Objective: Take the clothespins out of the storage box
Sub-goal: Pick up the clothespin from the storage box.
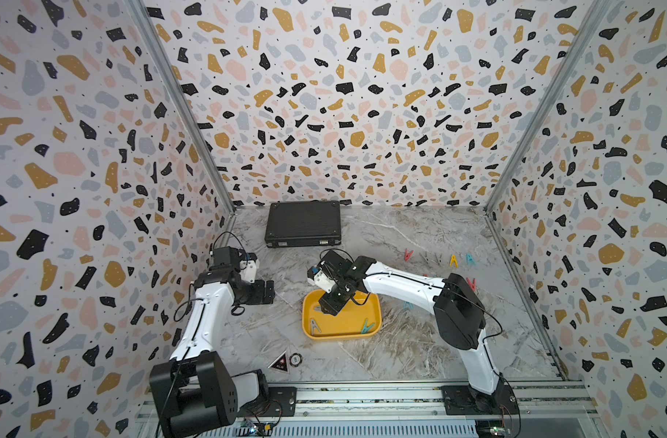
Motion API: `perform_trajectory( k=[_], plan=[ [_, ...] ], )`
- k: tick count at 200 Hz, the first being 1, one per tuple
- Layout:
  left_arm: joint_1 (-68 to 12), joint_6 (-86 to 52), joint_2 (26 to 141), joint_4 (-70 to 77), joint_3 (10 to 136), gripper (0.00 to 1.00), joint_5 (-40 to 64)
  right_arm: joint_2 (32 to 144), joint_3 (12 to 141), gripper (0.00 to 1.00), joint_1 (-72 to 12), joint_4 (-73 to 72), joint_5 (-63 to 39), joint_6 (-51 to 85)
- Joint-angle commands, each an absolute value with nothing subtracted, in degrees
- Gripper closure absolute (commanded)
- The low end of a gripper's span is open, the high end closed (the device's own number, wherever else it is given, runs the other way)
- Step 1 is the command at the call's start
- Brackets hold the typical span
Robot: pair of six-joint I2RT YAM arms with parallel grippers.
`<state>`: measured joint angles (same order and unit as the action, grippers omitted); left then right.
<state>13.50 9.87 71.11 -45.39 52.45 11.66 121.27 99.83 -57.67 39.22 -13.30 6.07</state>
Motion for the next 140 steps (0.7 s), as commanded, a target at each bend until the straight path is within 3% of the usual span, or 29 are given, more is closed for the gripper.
perform_trajectory(
  k=[1, 69, 102, 140],
  plan=[
    [13.9, 10.0, 70.9, -45.2, 53.4, 0.00, 12.2, 123.0, 103.6, 0.47, -57.9, 42.0, -14.4, 5.7],
    [13.8, 10.0, 70.8, -45.1, 53.4, 0.00, 12.4, 128.4, 108.0, 0.51, -58.1, 45.7, -13.8, 3.6],
    [13.9, 10.0, 70.8, -45.1, 53.4, 0.00, 12.3, 129.5, 108.1, 0.60, -58.1, 45.8, -14.2, 4.0],
    [13.9, 10.0, 70.7, -45.2, 53.3, 0.00, 12.4, 128.6, 107.7, 0.64, -58.4, 46.4, -12.9, 3.7]
  ],
)
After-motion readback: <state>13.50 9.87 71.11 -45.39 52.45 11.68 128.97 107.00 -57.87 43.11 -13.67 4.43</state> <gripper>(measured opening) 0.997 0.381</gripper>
